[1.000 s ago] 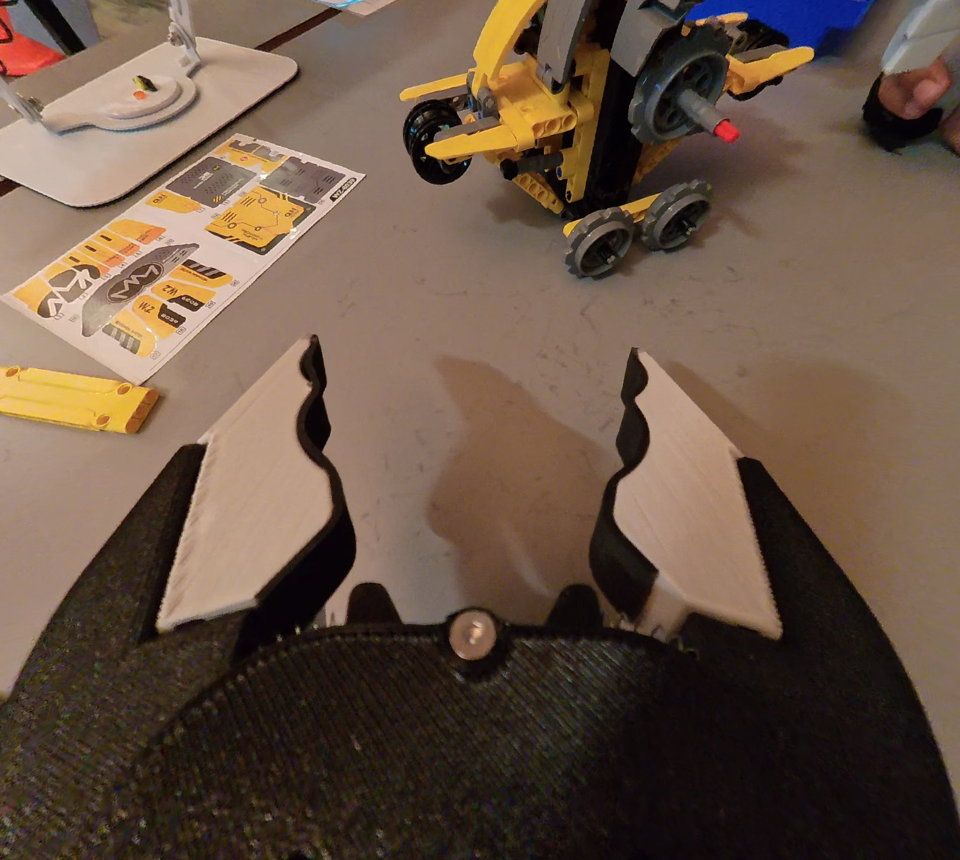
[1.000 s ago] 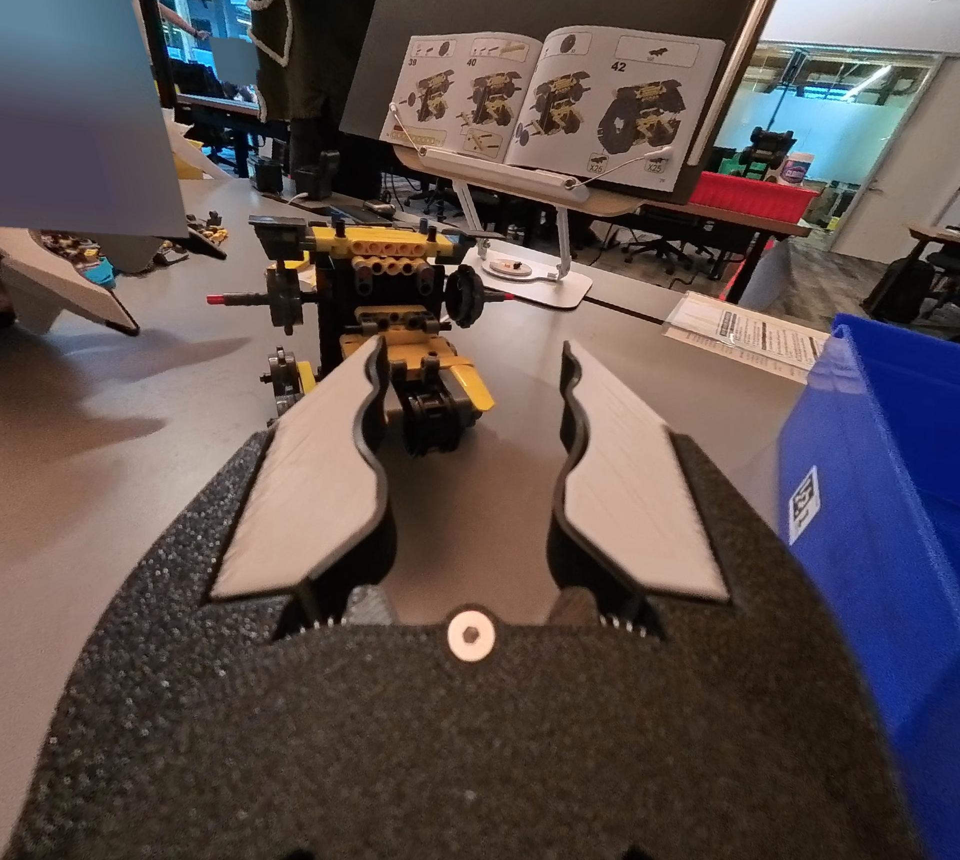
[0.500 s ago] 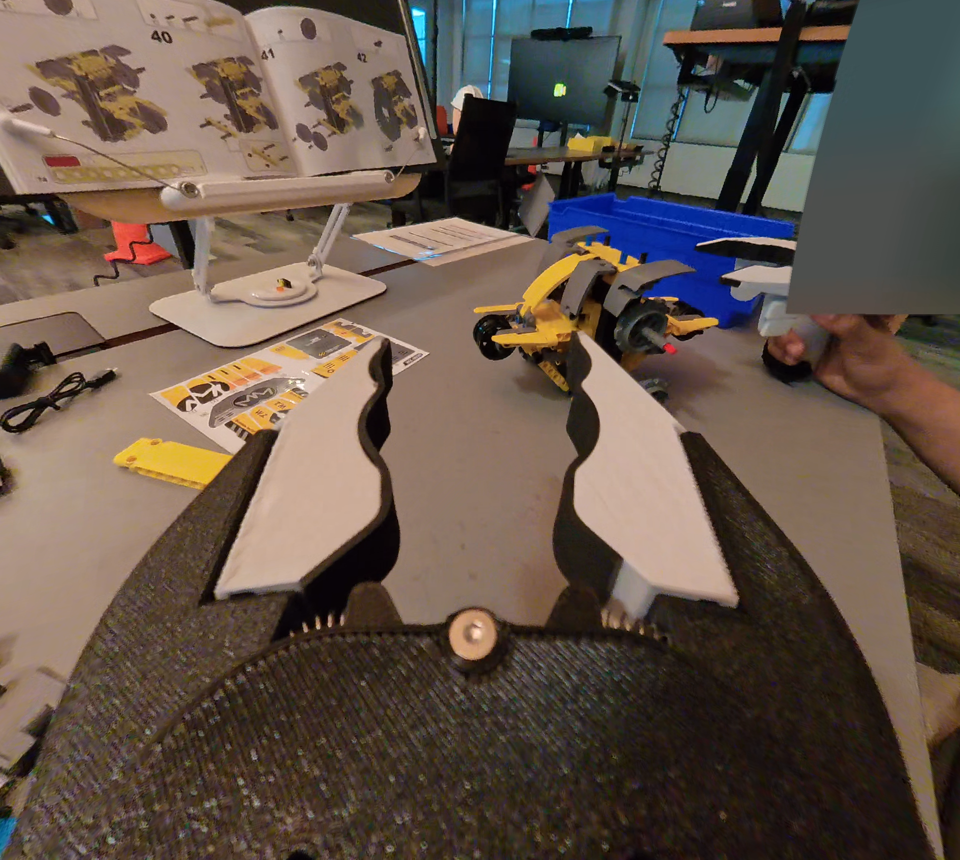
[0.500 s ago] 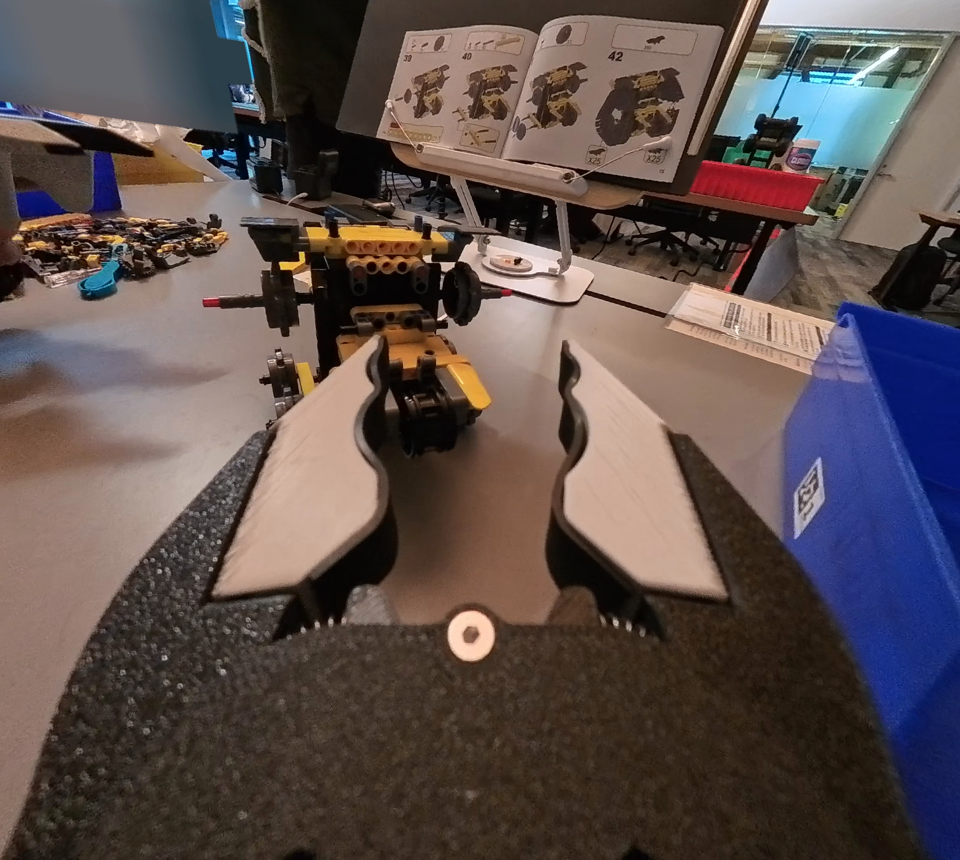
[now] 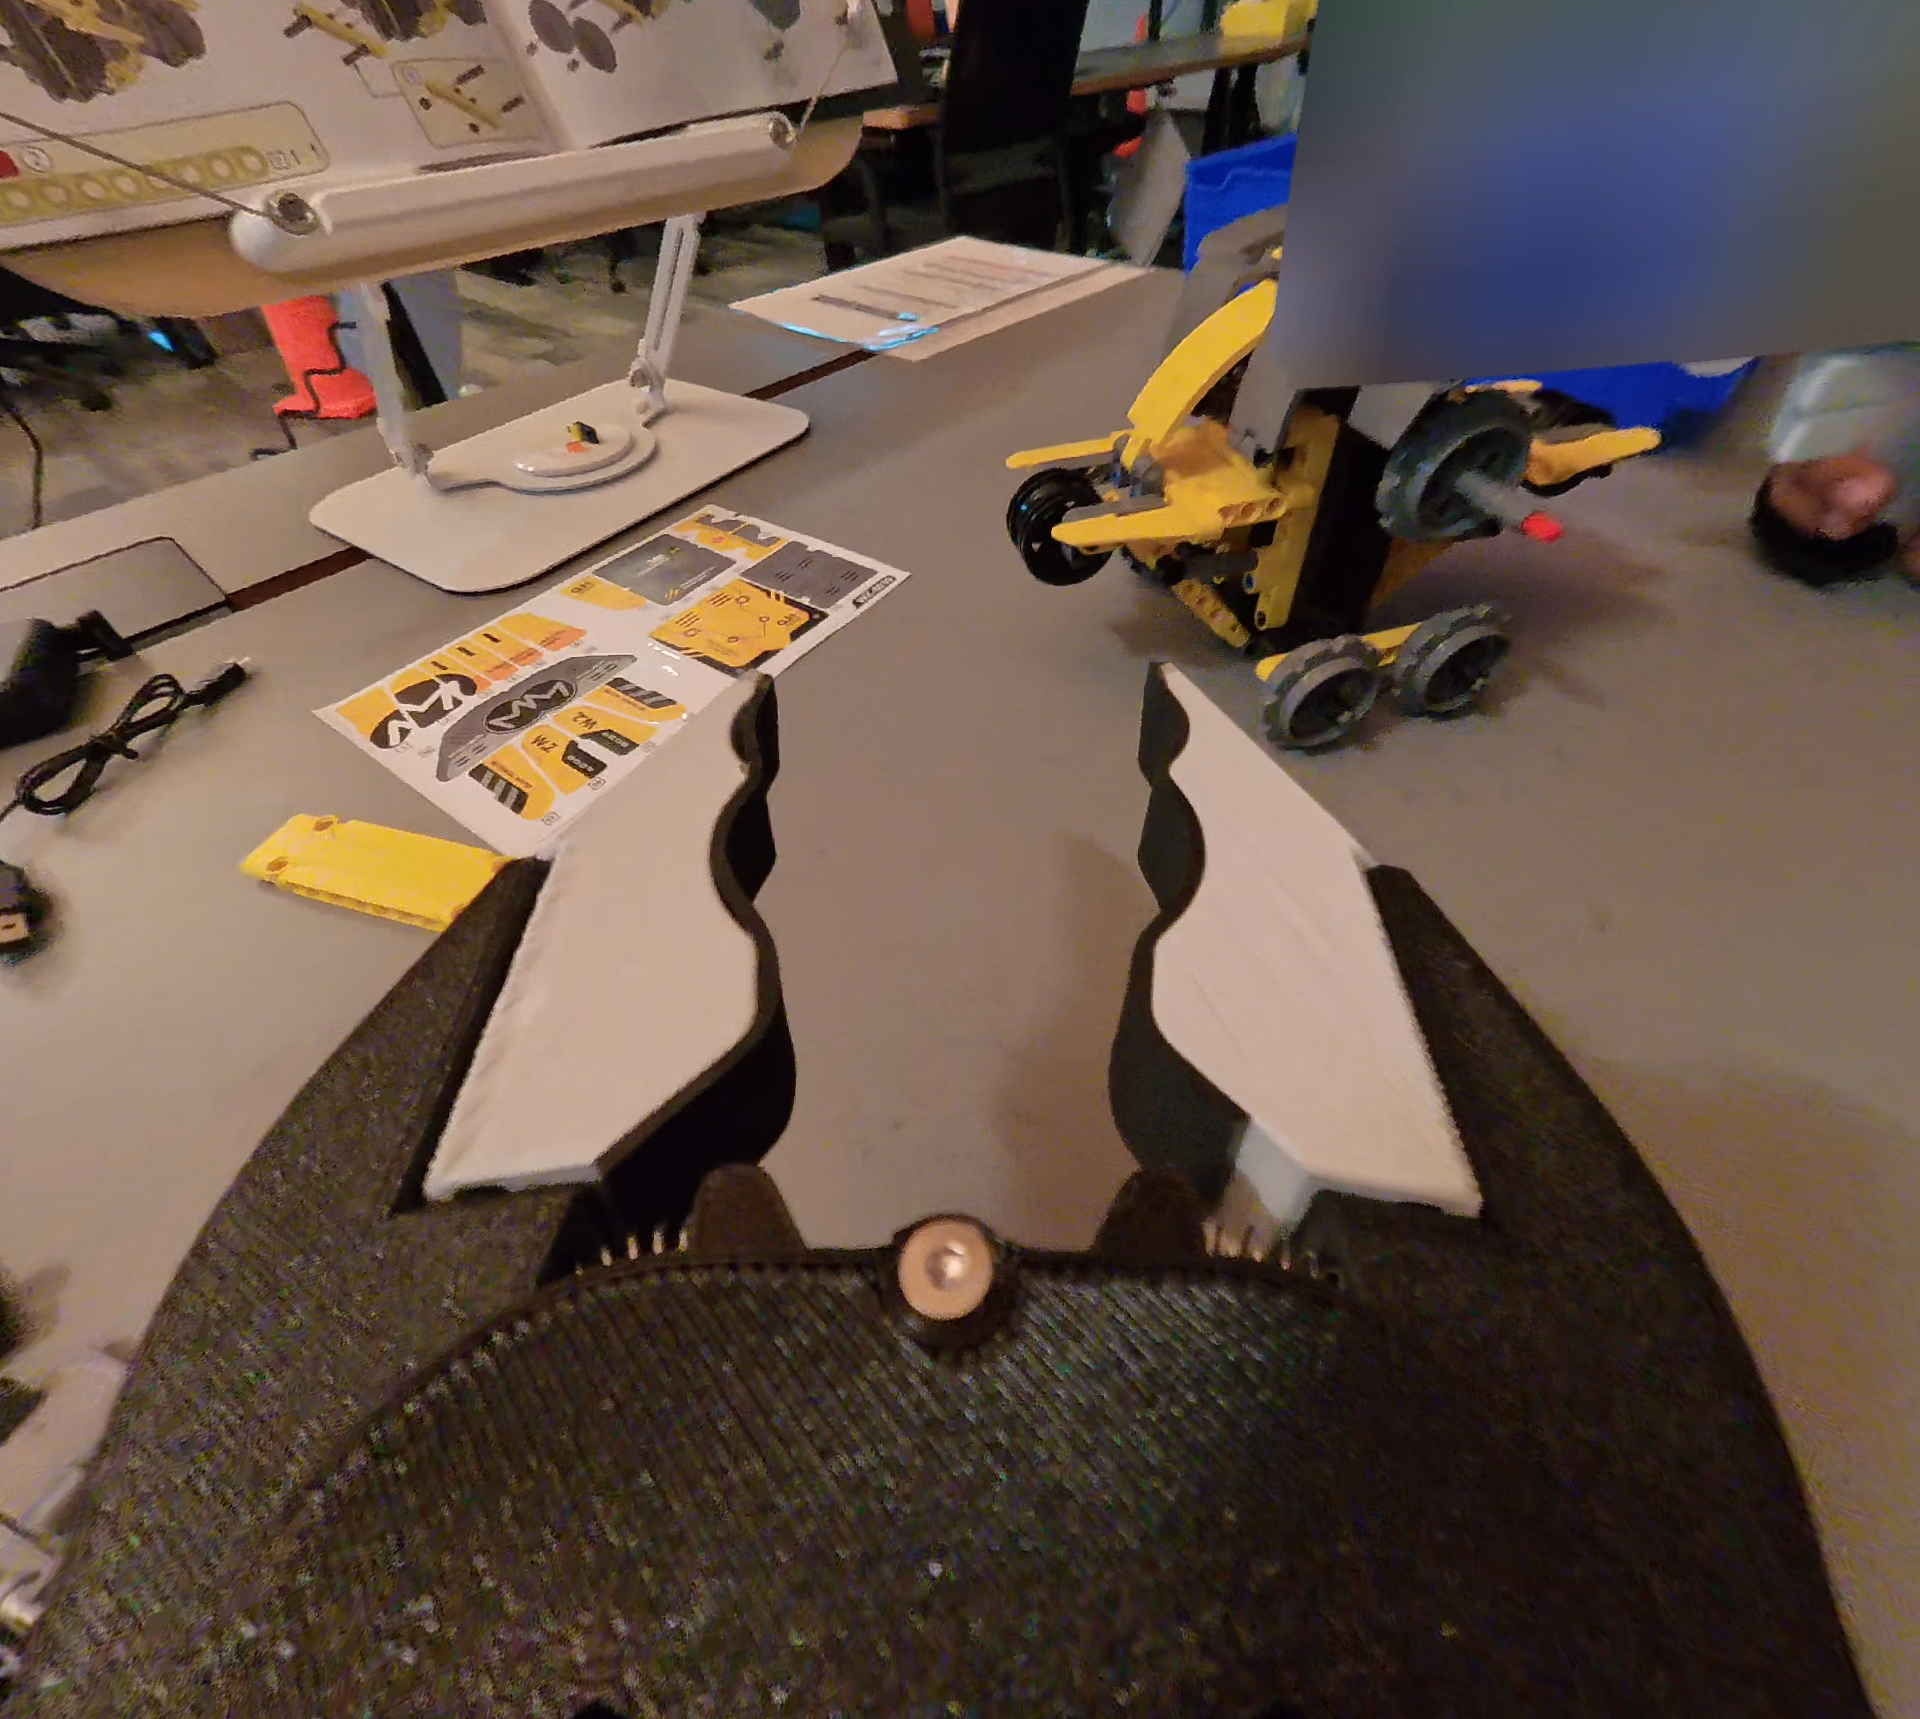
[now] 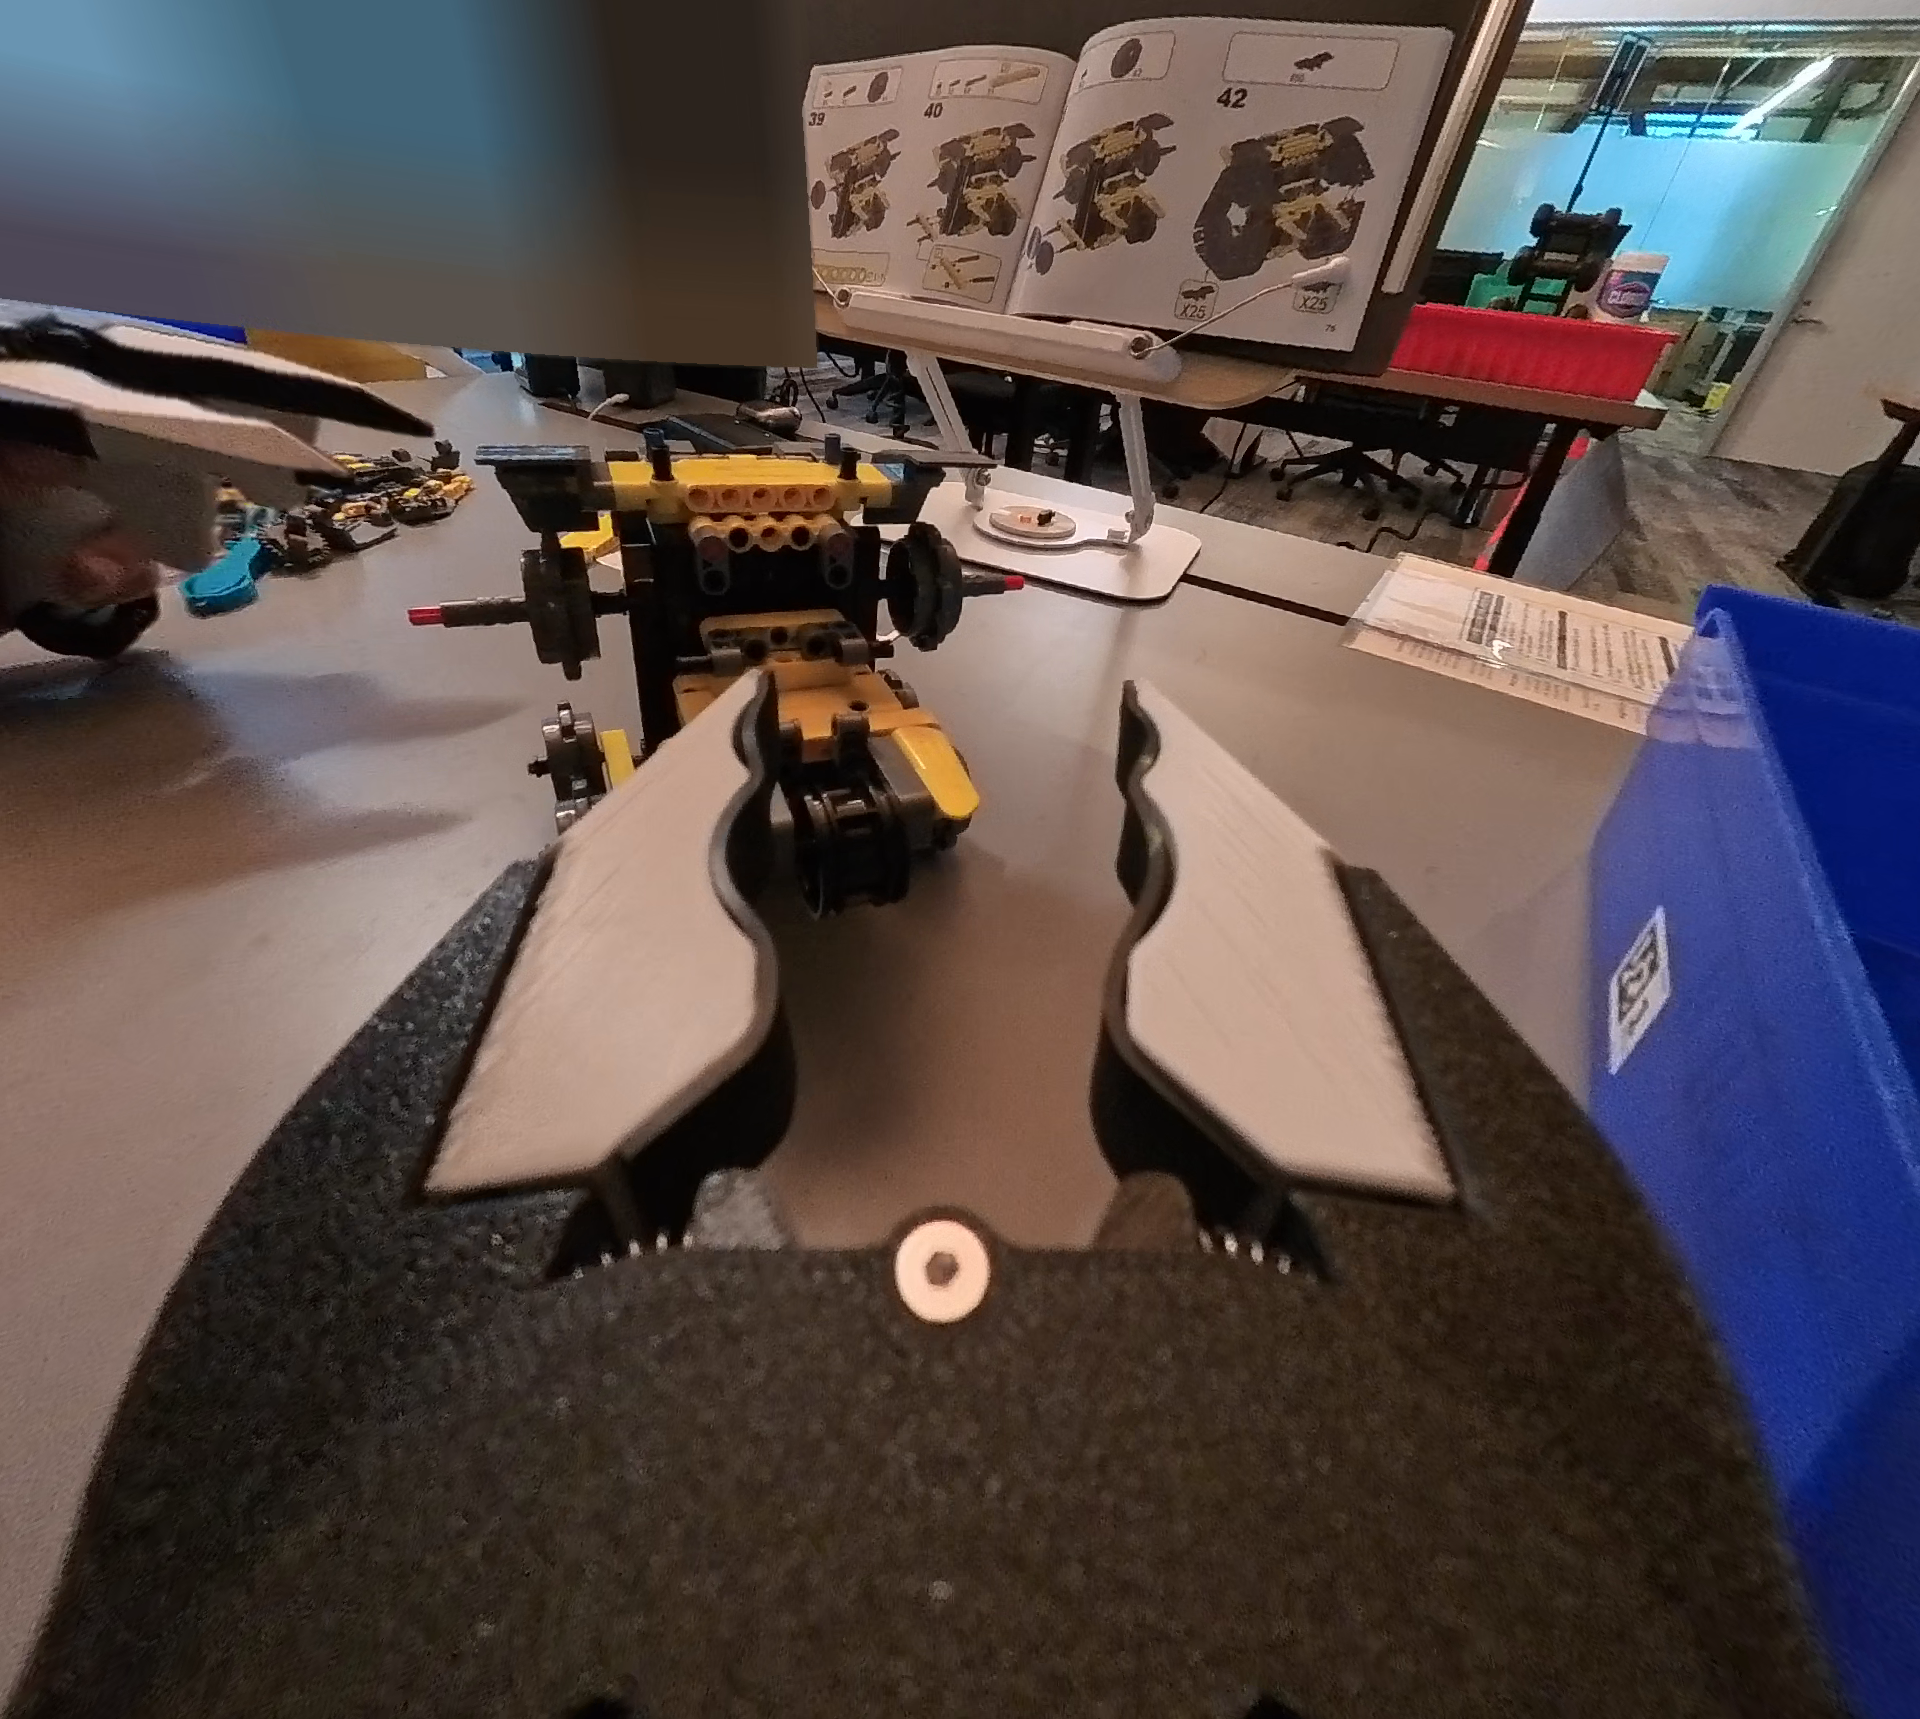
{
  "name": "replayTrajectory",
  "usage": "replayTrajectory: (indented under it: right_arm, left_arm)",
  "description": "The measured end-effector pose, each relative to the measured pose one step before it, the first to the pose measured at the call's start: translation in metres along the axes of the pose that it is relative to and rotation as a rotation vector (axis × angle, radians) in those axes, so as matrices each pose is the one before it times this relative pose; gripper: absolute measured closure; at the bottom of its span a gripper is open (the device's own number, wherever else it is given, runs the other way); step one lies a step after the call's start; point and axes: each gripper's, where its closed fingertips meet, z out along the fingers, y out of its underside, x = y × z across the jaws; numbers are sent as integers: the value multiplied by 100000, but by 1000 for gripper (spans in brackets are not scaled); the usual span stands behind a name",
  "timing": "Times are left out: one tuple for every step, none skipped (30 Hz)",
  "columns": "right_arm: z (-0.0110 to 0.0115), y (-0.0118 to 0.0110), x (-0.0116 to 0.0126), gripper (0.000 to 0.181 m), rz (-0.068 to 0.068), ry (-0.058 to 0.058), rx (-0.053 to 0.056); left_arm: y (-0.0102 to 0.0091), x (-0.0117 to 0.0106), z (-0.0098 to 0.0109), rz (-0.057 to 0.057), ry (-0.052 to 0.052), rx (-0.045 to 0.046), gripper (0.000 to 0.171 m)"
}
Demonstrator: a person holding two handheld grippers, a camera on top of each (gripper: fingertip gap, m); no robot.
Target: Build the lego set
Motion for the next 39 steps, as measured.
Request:
replayTrajectory:
  right_arm:
    - [6,15,-11,117,-2,-106,-104]
    - [18,10,-9,117,27,-102,-141]
    - [22,24,-2,117,68,-86,-159]
    - [23,31,0,117,131,-107,-209]
    - [34,34,15,117,206,-145,-281]
    - [36,40,13,117,303,-176,-322]
    - [26,36,23,117,361,-209,-284]
    - [24,28,12,117,321,-181,-167]
    - [11,6,16,117,249,-112,-91]
    - [23,19,17,117,261,-117,-111]
    - [28,20,18,117,324,-204,-182]
    - [18,28,7,117,316,-228,-249]
    - [32,33,4,117,220,-157,-224]
    - [8,16,8,117,96,-80,-102]
    - [4,3,7,117,18,-4,-21]
    - [-2,4,1,117,14,17,-27]
    - [3,4,4,117,33,-14,-29]
    - [4,3,1,117,54,-25,-21]
    - [7,6,7,117,78,-35,-39]
    - [-4,-9,4,117,74,-37,-2]
    - [-10,-3,4,117,33,-24,97]
    - [-13,-19,-2,117,-15,-29,137]
    - [-15,-19,-19,117,-73,-26,130]
    - [-13,-21,-17,117,-157,-52,147]
    - [-27,-16,-38,117,-260,-66,168]
    - [-21,-31,-35,117,-369,-3,198]
    - [-25,-29,-51,117,-474,56,240]
    - [-33,-35,-62,117,-572,54,270]
    - [-27,-42,-79,117,-692,-32,304]
    - [-30,-53,-133,117,-867,-283,358]
    - [-21,-49,-169,117,-1004,-413,373]
    - [-20,-52,-151,117,-912,-236,379]
    - [8,-36,-142,117,-817,-137,251]
    - [20,2,-121,118,-906,-59,-98]
    - [26,26,-91,118,-897,67,-271]
    - [25,16,-74,118,-736,73,-181]
    - [7,7,-51,118,-545,74,-82]
    - [-6,2,-39,118,-404,72,43]
    - [-17,-24,-23,118,-309,62,183]
  left_arm:
    - [340,89,335,-112,802,-2467,104]
    - [268,64,242,-64,514,-2162,103]
    - [153,-7,139,70,-30,-1268,102]
    - [70,15,56,206,-61,-532,101]
    - [11,11,26,204,-93,-154,101]
    - [8,-54,1,-61,-321,-66,100]
    - [13,-70,12,-451,-126,-105,100]
    - [7,-94,17,-810,65,-48,99]
    - [-7,-97,-2,-1169,262,23,99]
    - [-20,-106,-7,-1283,336,125,98]
    - [-20,-99,-14,-1261,302,107,98]
    - [-11,-95,-7,-1152,259,79,98]
    - [-15,-90,-7,-986,217,100,97]
    - [-21,-73,-7,-792,115,145,97]
    - [-25,-63,-18,-605,24,120,97]
    - [-1,-50,-2,-389,-36,67,97]
    - [8,-66,9,-214,-297,-96,97]
    - [64,-117,66,-169,-776,-498,97]
    - [130,-142,114,-193,-1027,-1067,97]
    - [166,-115,157,5,-952,-1382,95]
    - [189,-60,162,312,-842,-1510,93]
    - [169,-21,144,730,-759,-1318,90]
    - [99,45,81,1217,-774,-740,88]
    - [16,92,17,1692,-770,-154,87]
    - [-10,130,-12,2000,-716,181,86]
    - [-41,158,-34,2174,-732,331,86]
    - [-30,150,-39,2190,-807,344,85]
    - [3,121,-39,1921,-878,91,84]
    - [166,91,-71,1291,-781,-1021,81]
    - [279,-24,-132,1232,-788,-1663,79]
    - [218,-299,-208,989,-1941,-1063,78]
    - [131,-457,-302,585,-2388,-220,78]
    - [34,-475,-389,-101,-2042,411,78]
    - [-89,-470,-443,-1030,-1778,1118,78]
    - [-247,-410,-466,-1816,-1228,1989,78]
    - [-395,-294,-449,-2388,-378,2616,79]
    - [-479,-196,-363,-2774,234,2984,78]
    - [-461,-119,-264,-2862,769,2829,78]
    - [-370,-54,-177,-2767,1026,2236,77]
